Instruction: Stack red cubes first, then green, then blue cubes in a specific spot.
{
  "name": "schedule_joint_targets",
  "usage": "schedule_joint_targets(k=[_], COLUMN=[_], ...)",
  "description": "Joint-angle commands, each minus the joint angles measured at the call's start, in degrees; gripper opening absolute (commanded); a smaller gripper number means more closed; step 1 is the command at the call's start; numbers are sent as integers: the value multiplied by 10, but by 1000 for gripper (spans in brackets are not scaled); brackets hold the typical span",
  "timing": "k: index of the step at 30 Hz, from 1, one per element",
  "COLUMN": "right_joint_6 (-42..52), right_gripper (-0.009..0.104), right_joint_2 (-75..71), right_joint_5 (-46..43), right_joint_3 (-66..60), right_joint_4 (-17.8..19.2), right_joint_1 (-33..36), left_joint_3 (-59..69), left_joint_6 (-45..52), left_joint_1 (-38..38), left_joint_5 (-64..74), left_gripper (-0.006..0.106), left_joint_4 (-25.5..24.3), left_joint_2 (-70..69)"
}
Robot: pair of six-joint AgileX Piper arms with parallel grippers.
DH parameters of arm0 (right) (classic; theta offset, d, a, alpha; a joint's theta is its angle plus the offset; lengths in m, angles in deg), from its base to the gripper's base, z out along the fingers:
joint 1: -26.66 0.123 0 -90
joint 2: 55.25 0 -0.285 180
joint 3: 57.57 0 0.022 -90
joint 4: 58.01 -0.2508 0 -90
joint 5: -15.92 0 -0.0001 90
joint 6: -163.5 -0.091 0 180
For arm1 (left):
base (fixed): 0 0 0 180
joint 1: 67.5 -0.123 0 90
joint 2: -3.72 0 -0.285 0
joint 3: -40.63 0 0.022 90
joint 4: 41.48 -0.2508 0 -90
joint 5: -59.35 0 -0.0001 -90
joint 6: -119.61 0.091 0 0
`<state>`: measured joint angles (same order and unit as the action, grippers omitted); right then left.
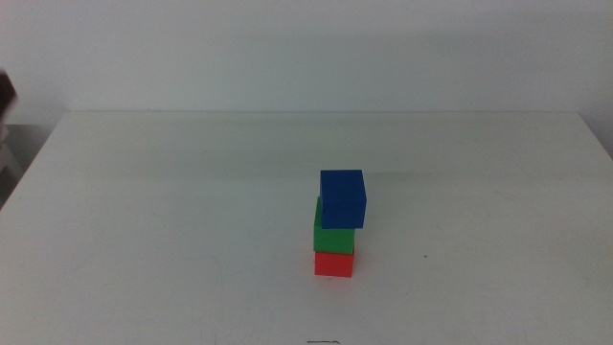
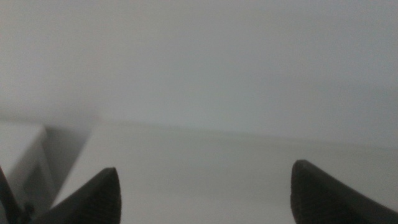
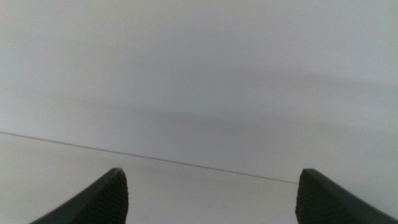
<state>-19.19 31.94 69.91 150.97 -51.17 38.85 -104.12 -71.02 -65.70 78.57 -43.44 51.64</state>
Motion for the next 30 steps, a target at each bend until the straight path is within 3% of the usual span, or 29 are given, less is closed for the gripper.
schedule_joint_targets(k=[1,4,6,9,14,19,24,30], right_joint_6=[5,5,5,5,5,5,5,5], right_gripper=[77,77,77,77,77,77,77,77], right_joint_2=[-30,-66,-96,-149,-242,-342,-454,-622], right_joint_5=[-40,-83,-155,-285,-443,-481,-489,-497], right_joint_3=[13,-16,-67,-175,-377,-570,-720,-871], right_joint_4=[-12,29,74,96,48,-65,-38,-78], right_joint_1=[-5,-5,-5,-5,-6,-13,-76,-170], left_joint_3=[10,44,69,105,172,227,279,315], left_joint_6=[-6,-6,-6,-6,-6,-6,-6,-6], left_joint_1=[-1,-1,-1,-1,-1,-1,-1,-1], left_joint_5=[-47,-48,-48,-51,-51,-52,-52,-53], left_gripper=[93,93,93,93,93,93,93,93], left_joint_4=[24,27,26,26,26,26,26,26], left_joint_2=[-15,-49,-76,-115,-188,-253,-298,-332])
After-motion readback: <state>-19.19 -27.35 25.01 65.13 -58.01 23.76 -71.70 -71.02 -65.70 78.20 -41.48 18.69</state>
